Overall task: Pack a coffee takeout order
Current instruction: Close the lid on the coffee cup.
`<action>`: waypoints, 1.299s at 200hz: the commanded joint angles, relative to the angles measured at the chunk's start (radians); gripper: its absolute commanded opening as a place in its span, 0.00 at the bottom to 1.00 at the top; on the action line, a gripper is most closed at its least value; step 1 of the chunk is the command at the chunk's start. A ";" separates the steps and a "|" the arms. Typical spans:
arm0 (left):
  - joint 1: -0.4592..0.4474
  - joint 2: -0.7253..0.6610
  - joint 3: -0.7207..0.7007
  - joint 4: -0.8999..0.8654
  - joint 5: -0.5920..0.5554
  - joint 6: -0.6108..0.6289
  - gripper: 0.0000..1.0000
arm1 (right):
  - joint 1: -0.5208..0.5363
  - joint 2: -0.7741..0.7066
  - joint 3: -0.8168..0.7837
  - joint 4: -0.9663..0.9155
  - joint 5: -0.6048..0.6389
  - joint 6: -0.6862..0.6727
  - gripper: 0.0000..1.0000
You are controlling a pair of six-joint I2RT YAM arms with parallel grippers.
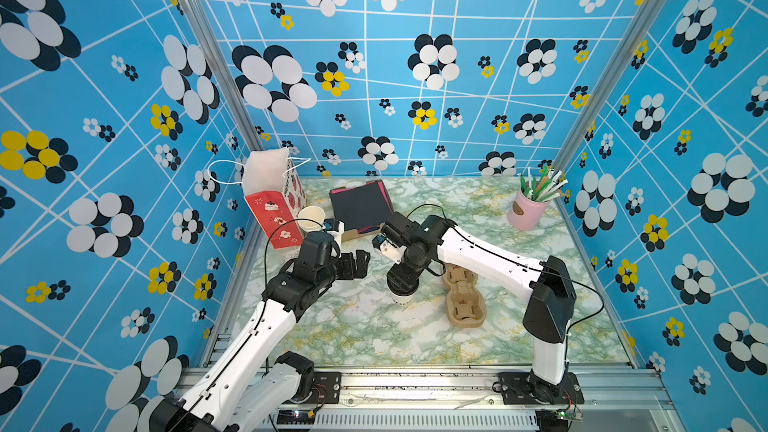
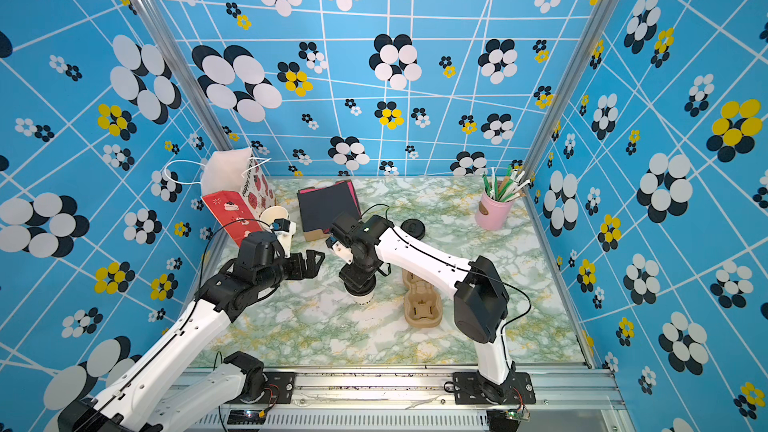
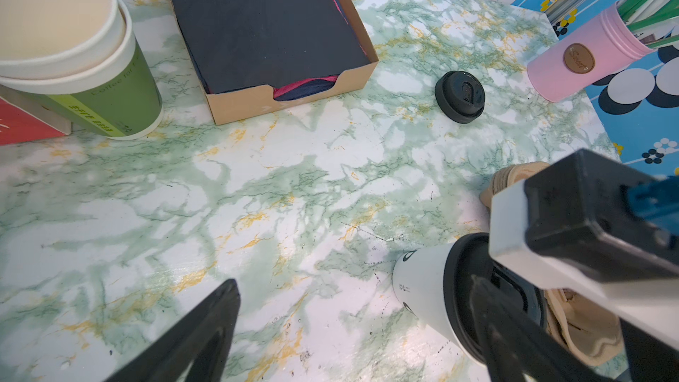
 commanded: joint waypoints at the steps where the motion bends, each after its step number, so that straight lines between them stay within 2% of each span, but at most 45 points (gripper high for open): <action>1: 0.013 -0.015 -0.017 0.009 0.015 -0.011 0.99 | 0.009 0.039 -0.031 -0.050 0.018 -0.008 0.68; 74: 0.015 -0.015 -0.018 0.012 0.015 -0.012 0.99 | 0.009 0.070 -0.042 -0.069 -0.023 0.009 0.68; 146: 0.016 -0.013 -0.026 0.017 0.019 -0.018 0.99 | 0.009 0.100 -0.070 -0.065 0.003 0.013 0.68; 216: 0.017 -0.017 -0.031 0.024 0.015 -0.021 0.99 | 0.010 0.097 -0.159 -0.034 0.076 0.027 0.63; 260: 0.019 -0.016 -0.032 0.026 0.016 -0.024 0.99 | 0.022 0.100 -0.270 -0.004 0.105 0.049 0.60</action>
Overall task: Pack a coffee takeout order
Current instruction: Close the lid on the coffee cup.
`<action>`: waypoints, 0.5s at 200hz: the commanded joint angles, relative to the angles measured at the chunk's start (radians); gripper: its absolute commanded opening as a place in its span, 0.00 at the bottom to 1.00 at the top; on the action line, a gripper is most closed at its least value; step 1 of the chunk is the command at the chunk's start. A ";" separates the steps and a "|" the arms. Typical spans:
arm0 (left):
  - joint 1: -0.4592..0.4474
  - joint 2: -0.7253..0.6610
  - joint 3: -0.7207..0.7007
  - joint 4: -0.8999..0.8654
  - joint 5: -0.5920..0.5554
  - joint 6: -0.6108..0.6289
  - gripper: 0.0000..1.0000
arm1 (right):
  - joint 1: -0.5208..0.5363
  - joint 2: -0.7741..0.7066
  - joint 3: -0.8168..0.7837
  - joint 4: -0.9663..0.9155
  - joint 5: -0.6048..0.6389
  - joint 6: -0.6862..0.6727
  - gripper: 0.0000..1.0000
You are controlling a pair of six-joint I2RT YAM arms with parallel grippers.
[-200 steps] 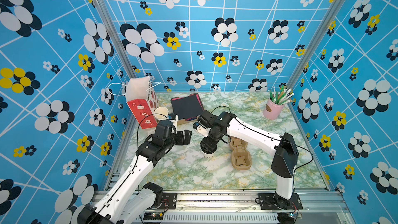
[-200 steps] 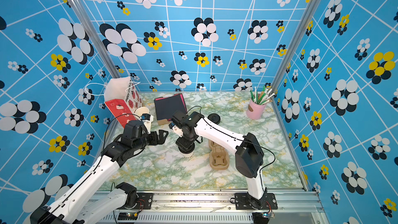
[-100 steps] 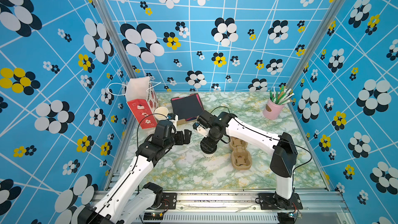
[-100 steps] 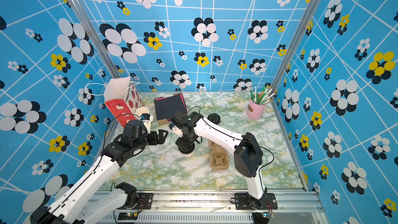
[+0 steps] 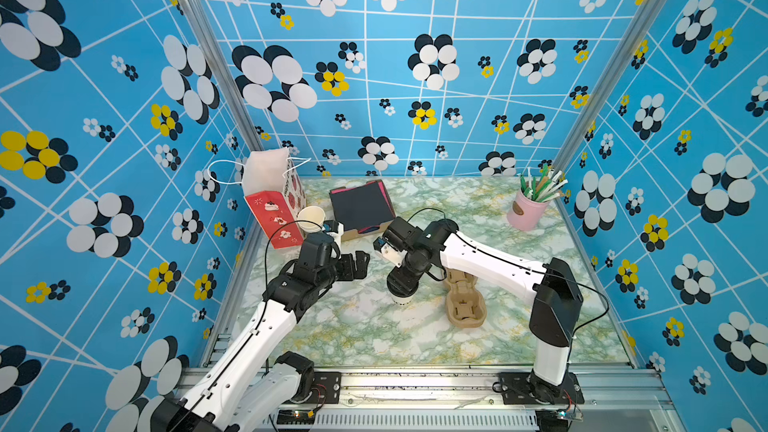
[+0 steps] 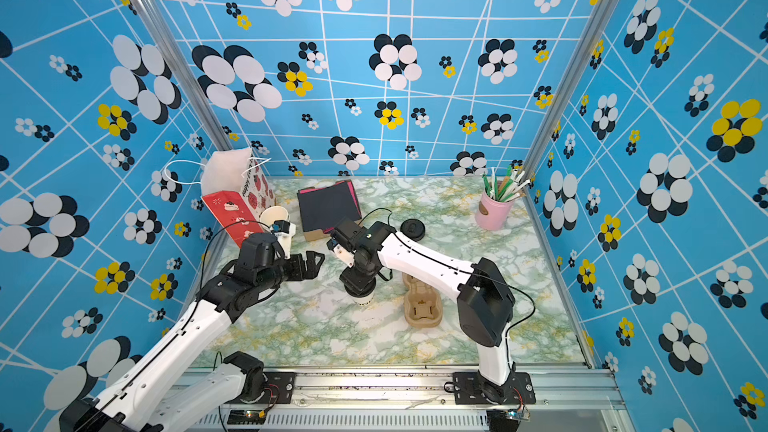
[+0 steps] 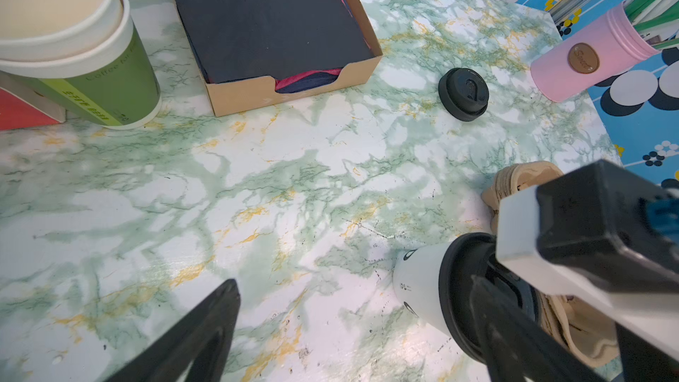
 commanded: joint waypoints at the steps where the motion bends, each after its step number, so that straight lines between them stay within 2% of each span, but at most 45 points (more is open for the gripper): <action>1: 0.013 -0.015 -0.014 0.018 0.009 -0.007 0.99 | 0.014 0.139 -0.147 -0.120 0.083 0.029 0.60; 66: 0.013 -0.007 -0.011 0.030 0.031 -0.017 0.99 | 0.033 0.140 -0.260 -0.096 0.123 0.038 0.61; 100: 0.020 0.002 -0.019 0.070 0.152 -0.030 0.99 | 0.033 0.114 -0.290 -0.052 0.090 0.037 0.61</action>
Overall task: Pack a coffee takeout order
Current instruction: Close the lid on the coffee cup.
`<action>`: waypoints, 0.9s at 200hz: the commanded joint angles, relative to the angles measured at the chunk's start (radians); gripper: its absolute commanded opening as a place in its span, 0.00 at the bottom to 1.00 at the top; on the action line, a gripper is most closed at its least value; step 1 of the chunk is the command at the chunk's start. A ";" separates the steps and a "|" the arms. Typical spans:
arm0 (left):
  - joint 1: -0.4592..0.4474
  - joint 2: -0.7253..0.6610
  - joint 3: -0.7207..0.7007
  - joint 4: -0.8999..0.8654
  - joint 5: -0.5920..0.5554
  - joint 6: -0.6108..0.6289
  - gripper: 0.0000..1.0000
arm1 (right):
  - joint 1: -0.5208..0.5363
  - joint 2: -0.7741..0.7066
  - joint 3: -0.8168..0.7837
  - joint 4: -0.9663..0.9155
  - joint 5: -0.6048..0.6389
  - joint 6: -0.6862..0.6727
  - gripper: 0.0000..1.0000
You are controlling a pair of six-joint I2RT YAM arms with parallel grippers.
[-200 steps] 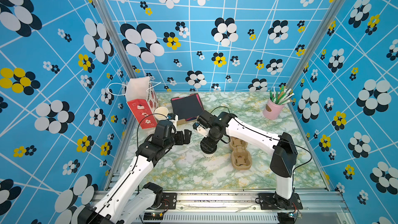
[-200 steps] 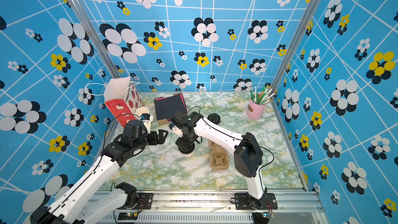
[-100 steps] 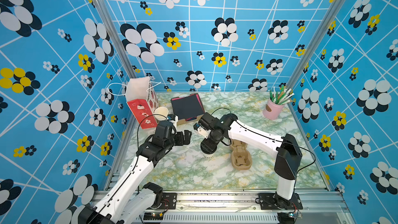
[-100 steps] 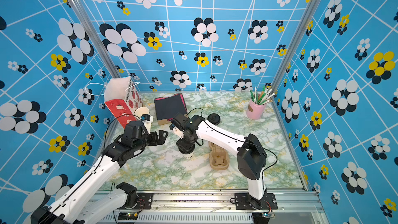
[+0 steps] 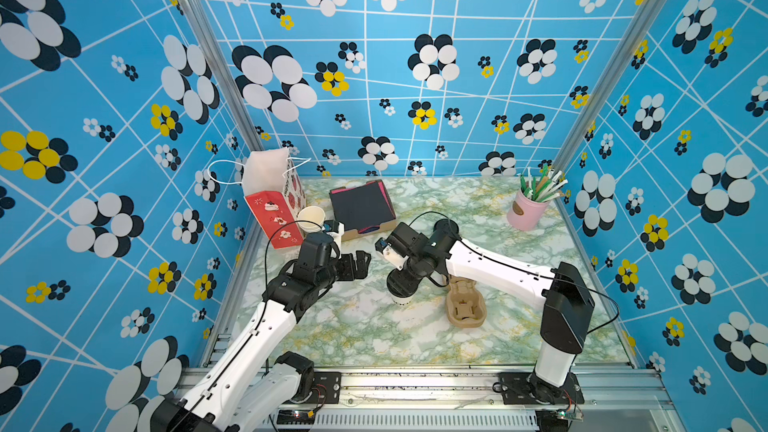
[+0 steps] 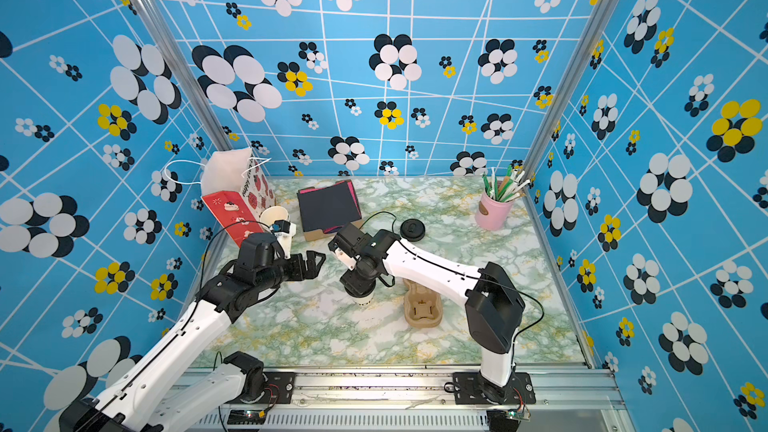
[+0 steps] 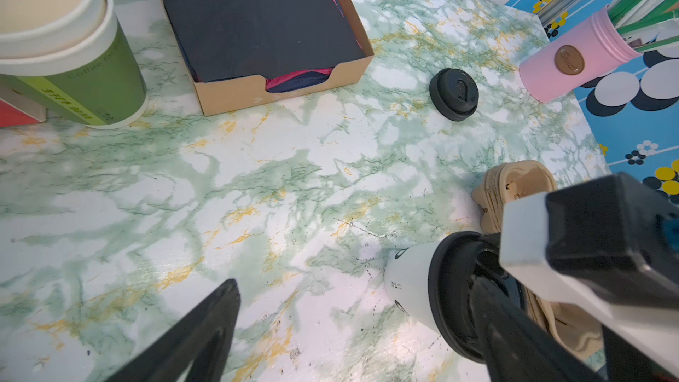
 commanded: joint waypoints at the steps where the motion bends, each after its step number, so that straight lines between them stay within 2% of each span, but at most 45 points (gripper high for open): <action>1: 0.014 0.004 -0.019 0.057 0.112 -0.018 0.99 | 0.013 0.176 -0.176 -0.171 0.048 0.003 0.61; 41: 0.033 0.039 -0.025 0.100 0.330 -0.033 0.99 | 0.013 0.167 -0.165 -0.153 0.018 -0.013 0.61; 69: 0.043 0.097 -0.019 0.056 0.380 -0.027 0.98 | 0.013 0.162 -0.171 -0.140 0.017 -0.020 0.62; 99: 0.045 0.180 -0.028 0.099 0.477 -0.048 0.95 | 0.011 0.154 -0.175 -0.124 0.011 -0.023 0.62; 180: 0.039 0.273 -0.040 0.112 0.512 -0.048 0.93 | 0.011 0.158 -0.164 -0.115 -0.008 -0.021 0.63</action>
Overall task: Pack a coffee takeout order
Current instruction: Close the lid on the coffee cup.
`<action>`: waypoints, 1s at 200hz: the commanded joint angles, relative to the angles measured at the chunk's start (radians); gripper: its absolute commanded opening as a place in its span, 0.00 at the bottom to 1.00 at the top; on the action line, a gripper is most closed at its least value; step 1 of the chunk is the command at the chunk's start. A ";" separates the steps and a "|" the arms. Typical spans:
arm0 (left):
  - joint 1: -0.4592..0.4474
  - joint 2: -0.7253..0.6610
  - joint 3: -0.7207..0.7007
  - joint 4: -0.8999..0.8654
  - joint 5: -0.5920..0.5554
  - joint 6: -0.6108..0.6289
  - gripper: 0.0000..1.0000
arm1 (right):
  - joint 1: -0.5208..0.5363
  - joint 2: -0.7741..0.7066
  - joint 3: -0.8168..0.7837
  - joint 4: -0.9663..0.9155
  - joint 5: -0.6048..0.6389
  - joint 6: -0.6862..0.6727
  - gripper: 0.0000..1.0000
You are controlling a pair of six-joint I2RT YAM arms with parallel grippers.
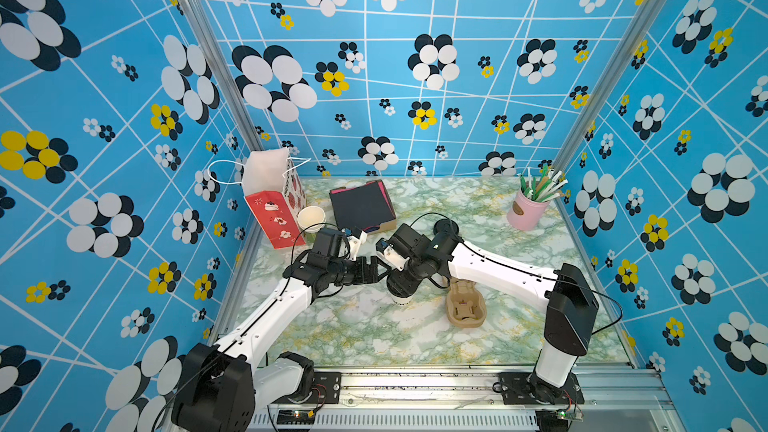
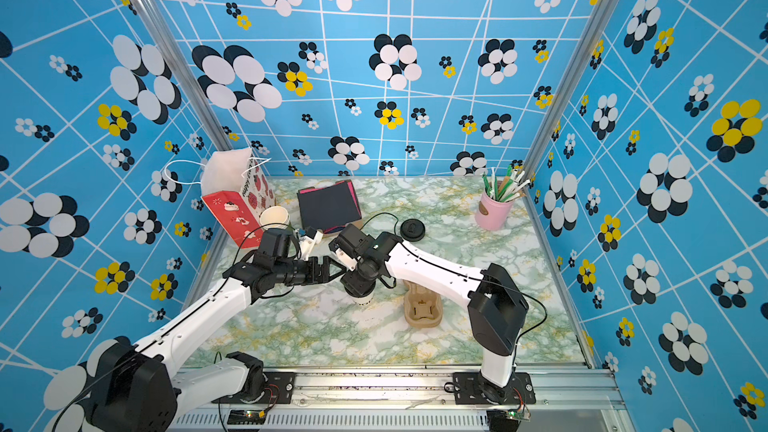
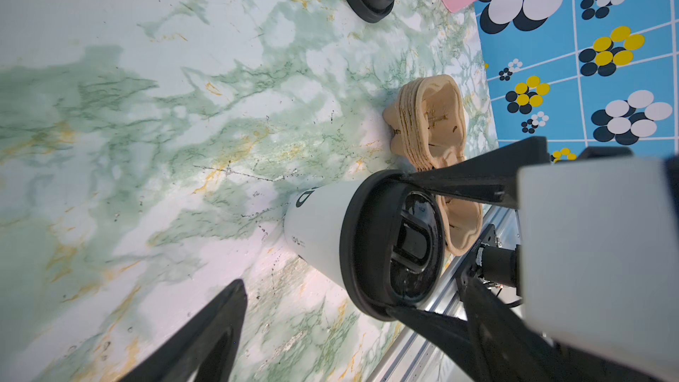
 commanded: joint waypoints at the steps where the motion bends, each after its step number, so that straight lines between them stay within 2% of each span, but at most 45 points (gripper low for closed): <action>1: 0.006 0.025 -0.015 0.020 0.027 0.002 0.93 | 0.011 0.175 -0.134 -0.154 -0.005 -0.017 0.63; 78: -0.042 0.097 -0.010 0.004 0.004 0.016 0.91 | 0.010 0.178 -0.120 -0.156 -0.005 -0.013 0.64; 200: -0.108 0.157 0.065 -0.226 -0.223 0.115 0.89 | -0.006 0.140 -0.118 -0.120 -0.005 0.022 0.68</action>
